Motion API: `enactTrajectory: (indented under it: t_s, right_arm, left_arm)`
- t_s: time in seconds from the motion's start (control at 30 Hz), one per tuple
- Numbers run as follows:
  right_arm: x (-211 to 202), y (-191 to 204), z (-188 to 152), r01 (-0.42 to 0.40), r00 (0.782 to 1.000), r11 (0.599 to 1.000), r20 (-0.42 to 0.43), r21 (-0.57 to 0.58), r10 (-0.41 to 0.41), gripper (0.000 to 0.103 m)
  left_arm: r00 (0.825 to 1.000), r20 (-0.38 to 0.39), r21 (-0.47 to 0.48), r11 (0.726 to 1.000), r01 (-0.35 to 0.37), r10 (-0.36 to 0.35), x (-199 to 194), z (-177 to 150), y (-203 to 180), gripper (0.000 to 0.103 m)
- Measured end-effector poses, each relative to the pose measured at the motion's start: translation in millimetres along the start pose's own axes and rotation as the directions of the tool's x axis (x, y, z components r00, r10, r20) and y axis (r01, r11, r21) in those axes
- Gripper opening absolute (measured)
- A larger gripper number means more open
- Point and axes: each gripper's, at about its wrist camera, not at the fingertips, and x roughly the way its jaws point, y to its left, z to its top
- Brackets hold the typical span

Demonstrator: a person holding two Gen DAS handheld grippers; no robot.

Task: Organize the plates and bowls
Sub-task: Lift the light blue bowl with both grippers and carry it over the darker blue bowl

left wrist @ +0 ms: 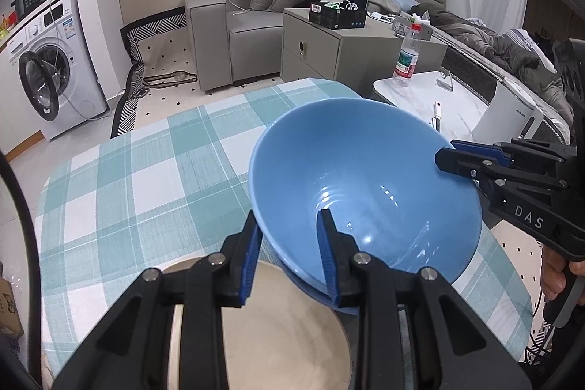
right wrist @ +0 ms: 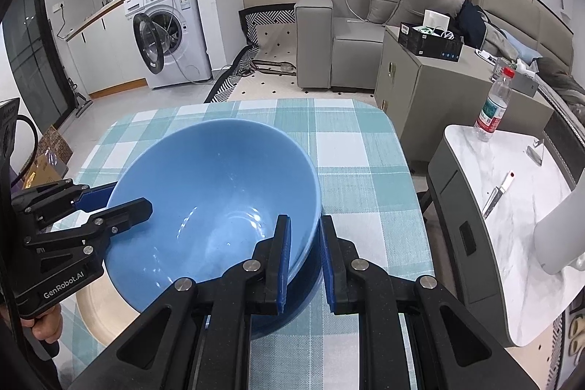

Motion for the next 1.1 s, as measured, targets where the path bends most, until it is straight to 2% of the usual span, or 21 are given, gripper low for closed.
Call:
enactTrajectory:
  t_s: [0.5, 1.1]
  right_arm:
    - [11.9, 3.0, -11.4, 0.050, 0.999, 0.999, -0.017, -0.019, -0.050, 0.016]
    - [20.4, 5.5, -20.9, 0.080, 0.996, 0.996, -0.034, -0.041, -0.082, 0.016]
  left_arm:
    - [1.000, -0.026, 0.023, 1.000, -0.017, 0.018, 12.8, -7.5, -6.2, 0.028]
    - [0.997, -0.011, 0.079, 0.994, -0.073, 0.074, 15.7, -12.7, -15.4, 0.029]
